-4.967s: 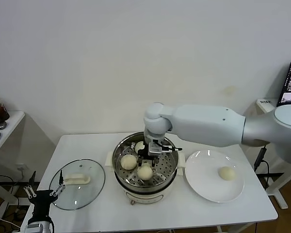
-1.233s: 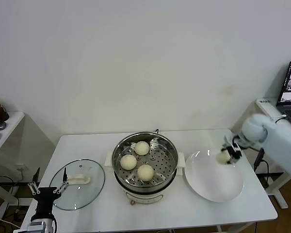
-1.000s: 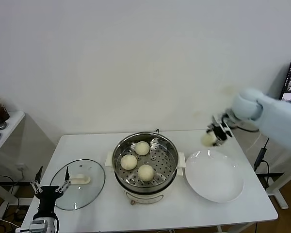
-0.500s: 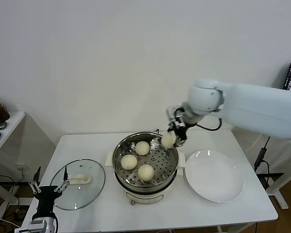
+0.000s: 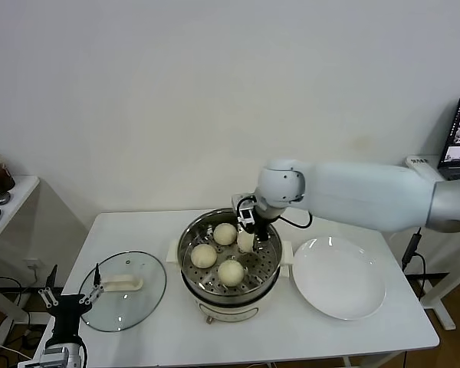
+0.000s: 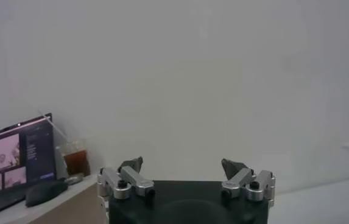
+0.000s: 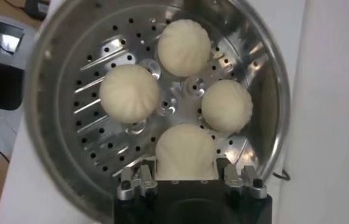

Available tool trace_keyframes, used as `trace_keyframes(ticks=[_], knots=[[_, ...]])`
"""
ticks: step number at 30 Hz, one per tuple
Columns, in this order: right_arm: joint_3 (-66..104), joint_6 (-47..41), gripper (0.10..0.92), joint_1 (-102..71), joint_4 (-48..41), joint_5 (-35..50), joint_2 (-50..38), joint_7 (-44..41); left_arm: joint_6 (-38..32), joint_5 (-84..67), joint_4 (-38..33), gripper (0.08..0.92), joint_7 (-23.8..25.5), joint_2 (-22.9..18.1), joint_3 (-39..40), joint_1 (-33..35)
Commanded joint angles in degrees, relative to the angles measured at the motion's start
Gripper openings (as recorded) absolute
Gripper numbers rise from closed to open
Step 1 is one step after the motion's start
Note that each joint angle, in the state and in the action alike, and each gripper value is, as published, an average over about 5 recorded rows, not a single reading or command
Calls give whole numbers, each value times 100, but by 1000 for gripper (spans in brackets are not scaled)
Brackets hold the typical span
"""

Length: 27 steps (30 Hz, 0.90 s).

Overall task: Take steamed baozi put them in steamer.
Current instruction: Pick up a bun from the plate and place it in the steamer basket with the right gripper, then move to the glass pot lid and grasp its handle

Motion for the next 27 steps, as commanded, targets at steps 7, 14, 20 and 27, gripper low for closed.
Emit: trace_keyframes(ticks=[7, 14, 20, 27], knots=[[122, -138, 581, -524, -356, -417, 210, 75, -18, -7, 30, 823, -5, 8, -40, -20], [237, -138, 648, -479, -249, -345, 136, 82, -30, -4, 17, 823, -8, 5, -58, -12], [445, -237, 799, -172, 191, -218, -231, 91, -42, -8, 10, 823, -7, 1, -77, 2], [1437, -235, 822, -621, 1071, -112, -1326, 821, -65, -29, -6, 823, 7, 0, -70, -6]])
